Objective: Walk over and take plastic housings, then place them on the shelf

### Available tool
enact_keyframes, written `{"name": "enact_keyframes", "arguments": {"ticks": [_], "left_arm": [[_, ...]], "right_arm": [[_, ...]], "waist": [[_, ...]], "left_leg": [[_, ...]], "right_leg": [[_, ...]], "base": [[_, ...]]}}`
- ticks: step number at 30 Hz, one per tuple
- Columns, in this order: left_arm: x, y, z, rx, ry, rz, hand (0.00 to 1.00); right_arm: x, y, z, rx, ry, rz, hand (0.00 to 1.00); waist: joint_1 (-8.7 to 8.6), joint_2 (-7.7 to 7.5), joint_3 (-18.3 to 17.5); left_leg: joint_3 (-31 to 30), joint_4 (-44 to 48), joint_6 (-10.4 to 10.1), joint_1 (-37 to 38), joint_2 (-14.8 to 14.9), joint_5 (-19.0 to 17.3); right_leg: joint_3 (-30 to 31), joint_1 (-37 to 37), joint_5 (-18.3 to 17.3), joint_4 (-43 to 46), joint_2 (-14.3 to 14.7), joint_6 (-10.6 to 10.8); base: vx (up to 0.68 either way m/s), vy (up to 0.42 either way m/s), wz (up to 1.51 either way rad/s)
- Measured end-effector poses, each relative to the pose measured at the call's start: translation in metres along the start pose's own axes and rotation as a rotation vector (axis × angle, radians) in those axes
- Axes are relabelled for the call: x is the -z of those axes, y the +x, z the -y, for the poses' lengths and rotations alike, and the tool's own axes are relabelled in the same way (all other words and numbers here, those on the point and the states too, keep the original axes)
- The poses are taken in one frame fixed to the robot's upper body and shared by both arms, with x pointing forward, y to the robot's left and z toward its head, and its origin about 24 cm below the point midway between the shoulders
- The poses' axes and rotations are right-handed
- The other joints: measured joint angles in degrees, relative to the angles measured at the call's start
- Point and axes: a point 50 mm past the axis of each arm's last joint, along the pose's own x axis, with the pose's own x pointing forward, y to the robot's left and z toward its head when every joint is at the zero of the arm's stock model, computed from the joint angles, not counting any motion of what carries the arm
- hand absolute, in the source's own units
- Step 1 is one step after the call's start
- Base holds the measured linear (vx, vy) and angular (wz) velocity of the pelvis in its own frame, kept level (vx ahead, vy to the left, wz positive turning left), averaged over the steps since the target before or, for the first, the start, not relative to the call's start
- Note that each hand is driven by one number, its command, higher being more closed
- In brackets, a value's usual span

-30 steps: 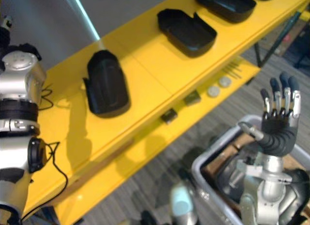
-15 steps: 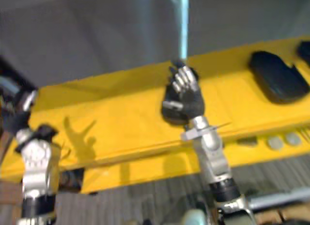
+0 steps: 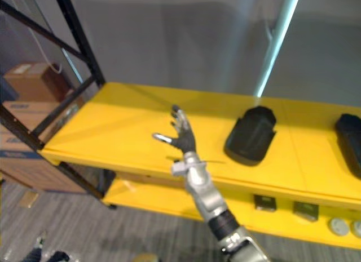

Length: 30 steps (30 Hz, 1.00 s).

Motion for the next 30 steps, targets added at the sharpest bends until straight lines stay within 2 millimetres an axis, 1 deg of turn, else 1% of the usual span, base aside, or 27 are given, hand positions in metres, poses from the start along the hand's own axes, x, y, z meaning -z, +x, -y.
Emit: {"name": "enact_keyframes", "arguments": {"ticks": [2, 3, 4, 7, 11, 14, 18, 24, 28, 30], "left_arm": [[0.005, -0.003, 0.006, 0.038, 0.016, -0.013, 0.0], [0.006, -0.005, 0.01, 0.057, 0.022, -0.021, 0.0], [0.009, -0.009, 0.016, 0.09, 0.022, -0.025, 0.0], [0.007, -0.015, 0.023, 0.128, 0.003, -0.01, 0.0], [0.012, -0.023, 0.032, 0.195, 0.006, -0.014, 0.0], [0.013, -0.029, 0.037, 0.232, -0.013, -0.022, 0.0], [0.018, -0.034, 0.04, 0.263, -0.001, -0.03, 0.0], [0.02, -0.041, 0.045, 0.302, 0.004, -0.034, 0.0], [0.02, -0.049, 0.051, 0.364, 0.009, -0.028, 0.0], [0.021, -0.052, 0.053, 0.376, 0.008, -0.031, 0.0]], "right_arm": [[0.004, -0.002, 0.003, 0.043, -0.039, -0.015, 0.0], [0.007, -0.003, 0.005, 0.066, -0.055, -0.025, 0.0], [0.015, -0.007, 0.009, 0.101, -0.07, -0.053, 0.0], [0.02, -0.011, 0.014, 0.157, -0.091, -0.07, 0.0], [0.019, -0.011, 0.019, 0.235, -0.126, -0.049, 0.0], [0.023, -0.012, 0.025, 0.298, -0.157, -0.053, 0.0], [0.023, -0.011, 0.037, 0.386, -0.164, -0.054, 0.0], [0.024, -0.015, 0.048, 0.472, -0.189, -0.047, 0.0], [0.021, -0.014, 0.058, 0.532, -0.197, -0.032, 0.0], [0.019, -0.014, 0.063, 0.554, -0.195, -0.025, 0.0]], "waist": [[-0.16, 0.05, -0.1], [-0.15, 0.31, 0.04], [-0.22, 0.83, -0.05], [-0.23, 1.1, -0.09], [-0.23, 1.17, -0.05], [-0.19, 1.54, 0.15], [-0.26, 2.9, 0.73], [-0.26, 3.27, 0.71], [-0.31, 3.26, 0.7], [-0.32, 3.53, 0.81]], "left_leg": [[0.32, -0.04, 0.17, -0.85, 0.33, 0.42], [0.55, -0.08, 0.15, -0.88, 0.48, 0.46], [0.63, -0.12, 0.11, -0.84, 0.58, 0.49], [0.74, -0.16, 0.1, -0.87, 0.7, 0.5], [0.85, -0.15, 0.09, -0.86, 0.75, 0.51], [0.81, -0.13, 0.09, -0.89, 0.76, 0.51], [0.73, -0.19, 0.1, -1.37, 0.77, 0.5], [0.58, -0.34, 0.19, -1.72, 0.74, 0.59], [0.78, -1.12, 0.34, -1.51, 0.29, 1.18], [0.8, -1.18, 0.25, -1.38, 0.24, 1.39]], "right_leg": [[0.3, -0.99, 0.43, -0.14, 0.16, -0.18], [0.42, -1.21, 0.63, -0.17, 0.19, -0.14], [0.47, -1.24, 0.73, -0.2, 0.27, 0.05], [0.57, -1.35, 0.73, -0.54, 0.44, 0.04], [0.54, -1.37, 0.74, -0.91, 0.45, 0.03], [0.49, -1.35, 0.74, -0.92, 0.44, 0.03], [0.39, -1.37, 0.78, -0.9, 0.4, 0.09], [0.28, -1.66, 0.79, -0.9, 0.27, 0.13], [0.38, -2.12, 0.84, -0.89, 0.07, 0.21], [0.42, -2.33, 0.88, -0.84, 0.03, 0.28]], "base": [[0.02, -0.008, -0.08], [0.05, -0.003, -0.08], [0.06, 0.001, -0.05], [0.08, -0.005, 0.0], [0.05, -0.003, 0.01], [0.0, 0.0, 0.0], [-0.04, -0.005, 0.01], [-0.01, -0.001, 0.02], [0.0, 0.0, 0.0], [0.0, 0.0, 0.0]]}}
